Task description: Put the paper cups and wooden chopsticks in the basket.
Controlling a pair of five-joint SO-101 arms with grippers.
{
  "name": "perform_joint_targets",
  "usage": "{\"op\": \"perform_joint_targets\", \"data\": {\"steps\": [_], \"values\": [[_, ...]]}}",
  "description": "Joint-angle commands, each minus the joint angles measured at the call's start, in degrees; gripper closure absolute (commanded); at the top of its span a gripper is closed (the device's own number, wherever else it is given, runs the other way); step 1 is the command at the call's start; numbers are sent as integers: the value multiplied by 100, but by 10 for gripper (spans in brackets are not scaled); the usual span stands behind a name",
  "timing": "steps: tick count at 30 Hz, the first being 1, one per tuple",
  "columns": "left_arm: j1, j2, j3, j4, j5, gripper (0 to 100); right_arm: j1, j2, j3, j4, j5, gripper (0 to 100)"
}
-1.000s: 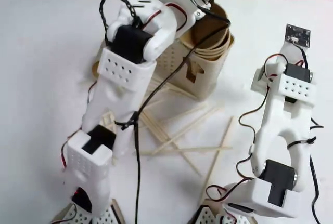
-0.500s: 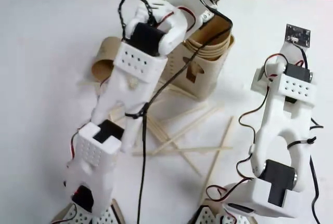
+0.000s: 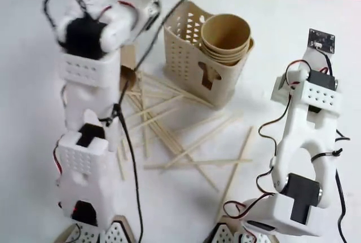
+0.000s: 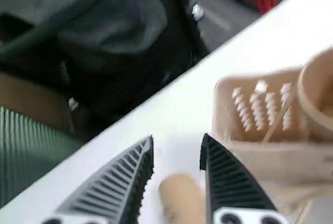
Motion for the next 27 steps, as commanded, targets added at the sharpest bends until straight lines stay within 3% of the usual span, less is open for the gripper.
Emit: {"op": "perform_joint_targets", "data": {"steps": [1,9,13,22,27], "values": [[-426,-374,-88,343,-668,839,22,-136,-53,-66,-9,807],[-1262,-382,589,352,-1881,819,-57,-127,-35,-127,-9,807],[-1411,-391,1178,352,-1996,749,-66,-127,-35,-136,-9,807],[-1393,-971,3385,290,-3138,748,-57,-127,-35,-136,-9,807],[-1543,-971,4396,-651,-3209,748,-57,-127,-35,-136,-9,807]]}}
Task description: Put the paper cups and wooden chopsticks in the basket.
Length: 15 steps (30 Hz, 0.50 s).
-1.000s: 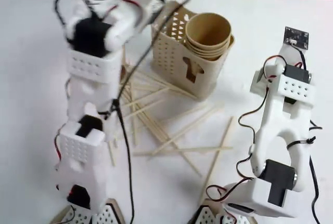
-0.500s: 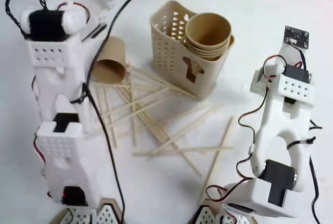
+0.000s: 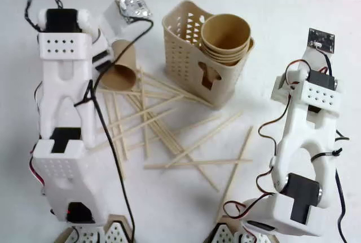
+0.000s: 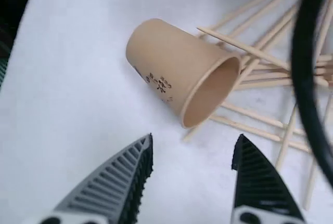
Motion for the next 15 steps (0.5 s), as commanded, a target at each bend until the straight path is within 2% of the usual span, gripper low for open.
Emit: {"op": "perform_joint_targets", "data": {"steps": [1,8,15], "values": [[-154,-374,571,-765,-70,748,-40,-127,-35,-84,-9,807],[-127,-374,1820,-1864,-62,754,-40,-127,-35,-84,0,807],[-119,-382,3042,-3490,290,871,-40,-127,-35,-84,0,807]]}}
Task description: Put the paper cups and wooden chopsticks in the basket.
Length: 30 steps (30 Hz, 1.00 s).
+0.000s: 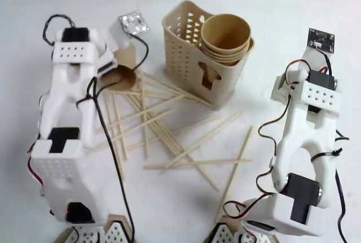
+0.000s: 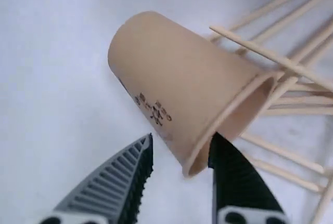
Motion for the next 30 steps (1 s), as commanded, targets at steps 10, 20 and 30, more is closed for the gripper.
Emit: {"op": "perform_joint_targets", "data": {"steps": [10,20,30], "values": [[84,-602,-123,-26,158,979,-22,-127,-35,-84,0,807],[92,-1525,-905,1363,677,979,-22,-127,-35,-84,0,807],[796,-2712,-1582,2391,1204,979,-13,-127,35,-101,0,807]]}}
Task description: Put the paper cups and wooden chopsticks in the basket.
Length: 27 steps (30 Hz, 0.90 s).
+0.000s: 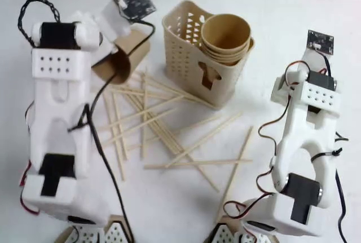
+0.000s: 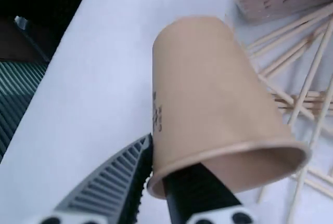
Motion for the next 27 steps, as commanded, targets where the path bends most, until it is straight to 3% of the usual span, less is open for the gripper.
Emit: {"op": "perform_joint_targets", "data": {"steps": [1,12,21,27], "values": [[286,-708,-466,149,510,979,-13,-127,-35,-101,0,807],[1218,-1059,-1354,79,1433,978,-4,-127,-18,-207,0,807],[2044,-936,-1046,-870,1503,978,-4,-127,-18,-207,0,807],[2105,-303,-862,-1231,1653,978,-4,-127,-18,-215,0,807]]}}
